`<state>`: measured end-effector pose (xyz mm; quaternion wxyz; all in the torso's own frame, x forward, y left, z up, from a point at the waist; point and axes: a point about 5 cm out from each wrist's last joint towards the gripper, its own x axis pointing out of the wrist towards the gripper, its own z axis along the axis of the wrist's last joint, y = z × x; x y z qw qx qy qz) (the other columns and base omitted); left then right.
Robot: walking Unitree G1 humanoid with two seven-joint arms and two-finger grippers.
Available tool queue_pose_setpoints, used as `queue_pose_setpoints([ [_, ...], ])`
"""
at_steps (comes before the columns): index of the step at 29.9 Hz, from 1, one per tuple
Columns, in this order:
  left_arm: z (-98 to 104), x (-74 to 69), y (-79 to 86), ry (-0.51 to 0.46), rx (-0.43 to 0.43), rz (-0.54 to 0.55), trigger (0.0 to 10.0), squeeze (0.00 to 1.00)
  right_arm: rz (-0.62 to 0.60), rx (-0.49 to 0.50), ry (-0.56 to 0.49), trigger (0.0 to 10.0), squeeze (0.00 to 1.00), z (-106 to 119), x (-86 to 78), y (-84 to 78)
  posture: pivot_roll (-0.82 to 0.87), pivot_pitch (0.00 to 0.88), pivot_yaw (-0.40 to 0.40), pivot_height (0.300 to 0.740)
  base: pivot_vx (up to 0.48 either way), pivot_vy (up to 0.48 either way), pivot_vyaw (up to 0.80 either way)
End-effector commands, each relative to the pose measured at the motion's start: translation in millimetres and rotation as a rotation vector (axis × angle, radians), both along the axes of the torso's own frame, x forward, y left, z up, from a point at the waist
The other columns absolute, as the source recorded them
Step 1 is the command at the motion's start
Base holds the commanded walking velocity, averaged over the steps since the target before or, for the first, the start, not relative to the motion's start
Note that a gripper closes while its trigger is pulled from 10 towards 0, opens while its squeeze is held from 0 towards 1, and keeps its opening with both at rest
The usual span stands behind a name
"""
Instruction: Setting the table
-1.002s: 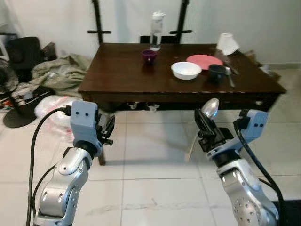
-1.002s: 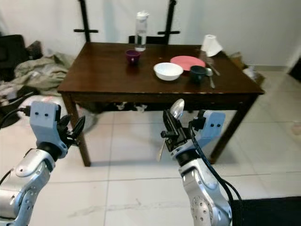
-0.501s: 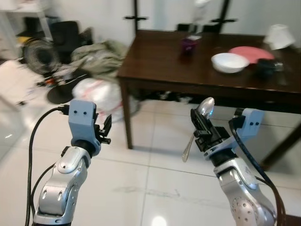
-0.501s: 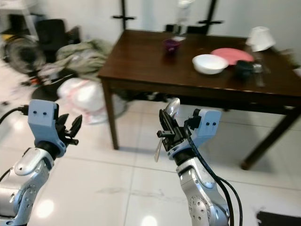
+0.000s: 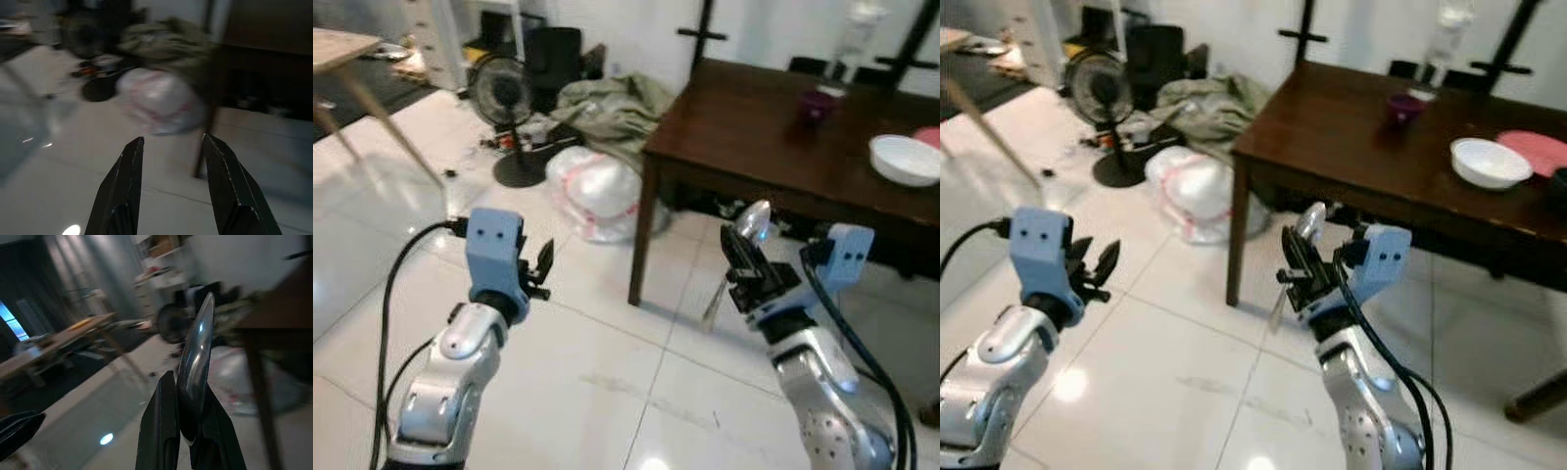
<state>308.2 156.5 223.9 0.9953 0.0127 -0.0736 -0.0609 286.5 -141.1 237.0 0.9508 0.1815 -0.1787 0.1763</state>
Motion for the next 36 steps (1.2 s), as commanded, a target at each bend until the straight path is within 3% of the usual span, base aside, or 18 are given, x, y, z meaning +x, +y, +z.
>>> queue_pose_setpoints([
  [1,-7,0.1,1.2,0.032,0.002,0.013,10.0,0.0,-0.007,-0.009,0.008,10.0,0.0,-3,-1.6,-1.5,0.06,0.119,0.062,0.74,0.0,0.0,0.79],
  [14,-8,3.6,10.1,0.014,0.026,0.117,10.0,0.0,-0.014,-0.008,0.012,10.0,0.0,-4,-0.5,-1.9,0.06,0.121,0.06,0.74,0.0,0.0,0.79],
  [19,-13,7.8,18.0,0.036,0.026,0.199,10.0,0.0,-0.02,-0.042,0.041,10.0,0.0,-14,0.0,1.3,0.06,0.121,0.059,0.74,0.46,0.0,0.0],
  [36,-18,9.6,19.4,0.049,0.041,0.229,10.0,0.0,-0.015,-0.065,0.061,10.0,0.0,-24,-0.6,3.5,0.07,0.122,0.06,0.74,0.461,0.0,0.0],
])
